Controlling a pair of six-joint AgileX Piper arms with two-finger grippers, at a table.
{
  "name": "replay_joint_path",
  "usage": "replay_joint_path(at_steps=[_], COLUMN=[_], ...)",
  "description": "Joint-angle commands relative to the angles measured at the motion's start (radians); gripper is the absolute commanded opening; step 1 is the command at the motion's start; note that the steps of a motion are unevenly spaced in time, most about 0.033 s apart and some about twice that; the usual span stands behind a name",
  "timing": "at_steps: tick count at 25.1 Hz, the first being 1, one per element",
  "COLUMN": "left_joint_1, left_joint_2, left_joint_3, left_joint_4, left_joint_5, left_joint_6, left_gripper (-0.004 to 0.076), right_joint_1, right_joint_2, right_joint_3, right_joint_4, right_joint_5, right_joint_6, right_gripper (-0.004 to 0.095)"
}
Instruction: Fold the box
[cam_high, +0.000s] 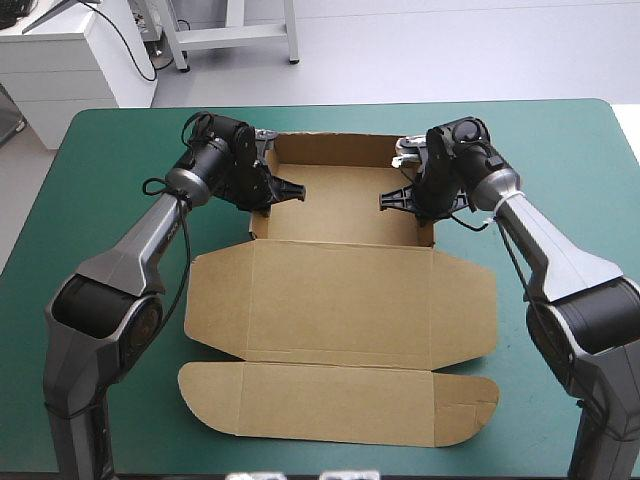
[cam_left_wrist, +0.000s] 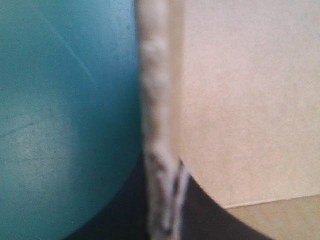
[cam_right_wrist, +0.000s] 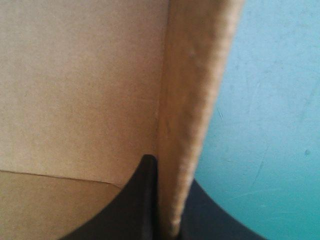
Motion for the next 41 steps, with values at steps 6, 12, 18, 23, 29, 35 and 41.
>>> replay_joint_path(at_steps=[6, 12, 18, 23, 29, 35, 41], left_joint_1=[-0.007, -0.005, -0.005, 0.007, 0.018, 0.021, 0.021], left_joint_2=[-0.035, -0.024, -0.025, -0.042, -0.152, -0.315, -0.552], left_joint_3=[-0.024, -0.024, -0.051, -0.157, -0.253, -0.215, 0.081], left_joint_4=[-0.049, -0.047, 0.005, 0.010, 0.039, 0.039, 0.032], left_joint_5=[0.041, 0.041, 0.041, 0.041, 0.041, 0.041, 0.037], left_joint_6=[0.006, 0.066, 0.066, 0.066, 0.179, 0.195, 0.199], left_gripper=[-0.0008, 0.0076, 0.0529, 0.0530, 0.0178, -0.0008, -0.0008], right_joint_1=[0.000, 0.000, 0.000, 0.000, 0.000, 0.000, 0.000], right_joint_2=[0.002, 0.004, 0.004, 0.004, -0.037, -0.121, -0.125], right_joint_3=[-0.025, -0.027, -0.061, -0.170, -0.255, -0.197, -0.130], right_joint_4=[-0.007, -0.006, -0.024, -0.039, -0.037, -0.019, -0.024], right_joint_5=[0.023, 0.023, 0.023, 0.023, 0.023, 0.025, 0.024], right_joint_6=[-0.028, -0.053, -0.028, -0.014, -0.001, 0.011, 0.025], right_gripper=[-0.0019, 0.0213, 0.0678, 0.0677, 0.0677, 0.0677, 0.0677])
